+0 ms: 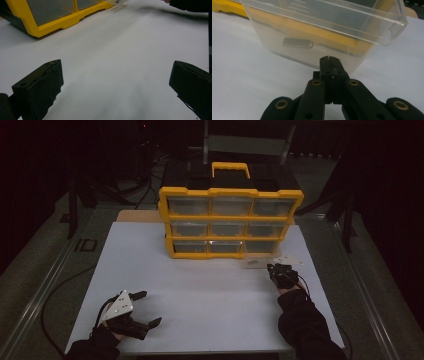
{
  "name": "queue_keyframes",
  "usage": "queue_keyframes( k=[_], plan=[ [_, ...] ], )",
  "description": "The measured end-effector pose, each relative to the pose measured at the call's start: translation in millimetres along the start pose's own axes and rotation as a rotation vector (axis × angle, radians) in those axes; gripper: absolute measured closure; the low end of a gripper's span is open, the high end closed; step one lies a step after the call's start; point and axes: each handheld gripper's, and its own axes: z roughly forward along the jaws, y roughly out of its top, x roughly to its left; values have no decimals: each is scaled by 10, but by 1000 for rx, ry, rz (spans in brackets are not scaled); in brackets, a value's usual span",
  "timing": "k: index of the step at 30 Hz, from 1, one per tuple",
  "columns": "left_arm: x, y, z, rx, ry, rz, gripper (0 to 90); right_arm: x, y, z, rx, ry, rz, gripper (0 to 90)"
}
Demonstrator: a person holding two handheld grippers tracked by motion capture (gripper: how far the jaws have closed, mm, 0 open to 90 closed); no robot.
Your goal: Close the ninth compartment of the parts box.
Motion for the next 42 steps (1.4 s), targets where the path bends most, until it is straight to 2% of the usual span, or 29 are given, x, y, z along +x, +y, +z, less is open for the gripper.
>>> queue_keyframes(
  k=[19, 42],
  plan=[
    [13, -7, -4, -7, -6, -10, 0, -37, 121, 144, 3, -21, 24, 900],
    [5, 0, -10, -8, -5, -2, 0, -70, 260, 263, -6, -52, 42, 900]
  ],
)
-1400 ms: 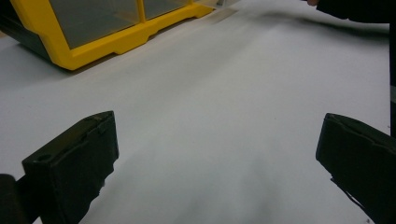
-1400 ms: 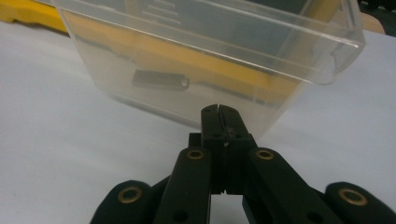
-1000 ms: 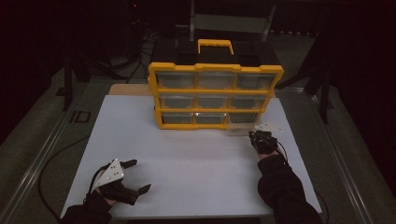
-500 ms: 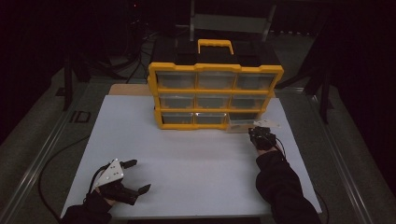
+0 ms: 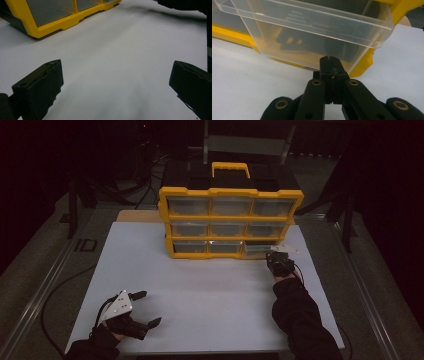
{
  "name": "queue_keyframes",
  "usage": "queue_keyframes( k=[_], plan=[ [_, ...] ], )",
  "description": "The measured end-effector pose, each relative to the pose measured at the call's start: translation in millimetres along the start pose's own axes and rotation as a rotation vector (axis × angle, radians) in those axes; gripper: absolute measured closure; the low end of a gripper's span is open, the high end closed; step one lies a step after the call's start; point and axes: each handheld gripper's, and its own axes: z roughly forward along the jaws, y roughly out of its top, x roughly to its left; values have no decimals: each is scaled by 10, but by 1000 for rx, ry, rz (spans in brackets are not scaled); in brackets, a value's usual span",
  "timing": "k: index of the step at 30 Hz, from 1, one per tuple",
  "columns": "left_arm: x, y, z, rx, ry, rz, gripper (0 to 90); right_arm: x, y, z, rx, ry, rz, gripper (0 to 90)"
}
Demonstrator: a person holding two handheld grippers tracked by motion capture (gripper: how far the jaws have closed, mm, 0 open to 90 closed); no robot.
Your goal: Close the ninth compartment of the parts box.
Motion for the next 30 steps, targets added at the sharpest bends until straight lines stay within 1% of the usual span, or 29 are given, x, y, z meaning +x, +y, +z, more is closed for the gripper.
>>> queue_keyframes(
  k=[17, 19, 27, 30],
  plan=[
    [-3, 2, 1, -3, -4, 0, 0, 7, 67, 110, 2, -21, 9, 900],
    [-4, 3, -1, -6, -6, -1, 0, 13, 75, 119, 4, -30, 0, 900],
    [-5, 1, -3, -7, -6, -1, 0, 6, 105, 151, 2, -33, 11, 900],
    [-6, 1, -2, -5, -9, 0, 0, 1, 122, 157, -6, -42, 14, 900]
  ],
)
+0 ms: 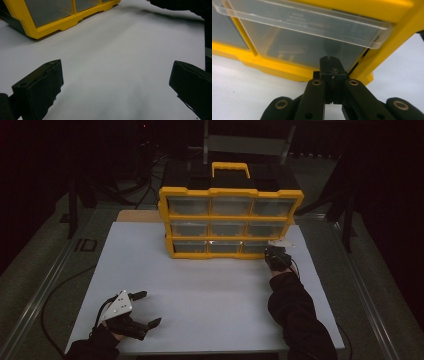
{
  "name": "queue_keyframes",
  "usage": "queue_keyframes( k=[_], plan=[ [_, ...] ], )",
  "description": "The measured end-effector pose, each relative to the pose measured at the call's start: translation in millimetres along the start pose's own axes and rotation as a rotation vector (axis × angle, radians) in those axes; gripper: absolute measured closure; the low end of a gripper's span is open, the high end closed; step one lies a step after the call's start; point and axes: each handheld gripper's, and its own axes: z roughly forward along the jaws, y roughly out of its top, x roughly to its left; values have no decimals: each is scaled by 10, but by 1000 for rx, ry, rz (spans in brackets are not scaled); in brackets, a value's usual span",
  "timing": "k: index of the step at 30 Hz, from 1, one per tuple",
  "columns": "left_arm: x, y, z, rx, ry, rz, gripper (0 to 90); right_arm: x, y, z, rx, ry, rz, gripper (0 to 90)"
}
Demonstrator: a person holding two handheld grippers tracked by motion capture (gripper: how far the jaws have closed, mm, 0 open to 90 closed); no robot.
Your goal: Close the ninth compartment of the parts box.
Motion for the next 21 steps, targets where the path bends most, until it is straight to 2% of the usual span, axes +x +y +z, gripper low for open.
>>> queue_keyframes(
  k=[9, 12, 21],
  plan=[
    [-1, 1, -3, -4, -2, 1, 0, 2, 26, 30, 7, -3, 2, 900],
    [-3, 1, -1, -3, -2, 2, 0, -25, 28, 31, 6, 17, 33, 900],
    [-6, -2, 6, 3, -5, 4, 0, -22, 33, 33, 11, 14, 10, 900]
  ],
)
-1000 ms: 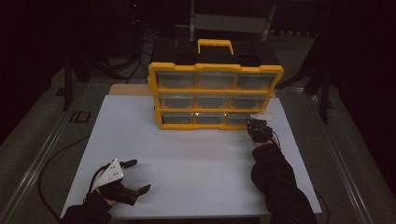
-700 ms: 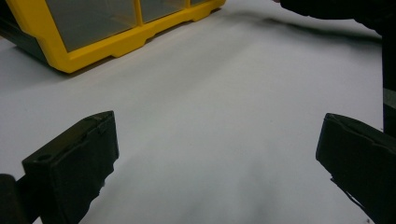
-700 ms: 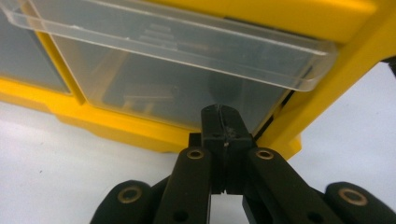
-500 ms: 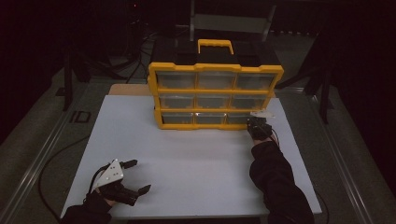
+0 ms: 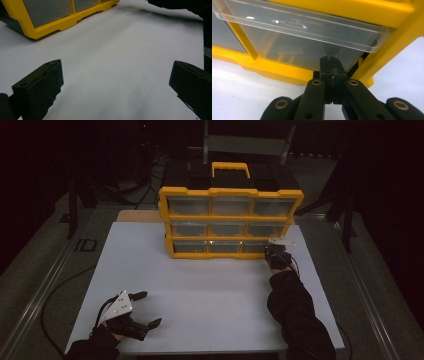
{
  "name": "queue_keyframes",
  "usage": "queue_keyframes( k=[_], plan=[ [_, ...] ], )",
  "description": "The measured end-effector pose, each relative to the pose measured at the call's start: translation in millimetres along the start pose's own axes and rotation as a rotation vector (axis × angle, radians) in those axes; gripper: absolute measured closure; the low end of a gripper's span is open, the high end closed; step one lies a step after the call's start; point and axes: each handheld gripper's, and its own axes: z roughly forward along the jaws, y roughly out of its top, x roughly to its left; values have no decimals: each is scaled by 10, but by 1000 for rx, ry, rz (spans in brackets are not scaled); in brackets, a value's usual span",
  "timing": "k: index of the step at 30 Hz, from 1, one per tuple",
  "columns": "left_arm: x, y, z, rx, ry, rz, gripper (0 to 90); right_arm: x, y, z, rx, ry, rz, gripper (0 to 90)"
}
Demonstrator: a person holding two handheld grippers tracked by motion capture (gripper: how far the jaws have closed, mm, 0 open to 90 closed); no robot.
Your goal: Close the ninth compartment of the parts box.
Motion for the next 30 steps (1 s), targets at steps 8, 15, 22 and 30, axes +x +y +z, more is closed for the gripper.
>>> queue_keyframes(
  k=[8, 15, 22, 30],
  plan=[
    [3, 0, -3, -1, 1, 0, 0, 40, -5, -26, 13, 40, -20, 900],
    [1, -1, 0, -2, 1, -1, 0, 81, 4, -66, 23, 53, 12, 798],
    [6, -2, 0, -3, 2, -2, 0, 90, 5, -113, 14, 56, 49, 524],
    [8, -4, 2, -4, 7, 0, 0, 173, -13, -126, 33, 92, 19, 201]
  ],
)
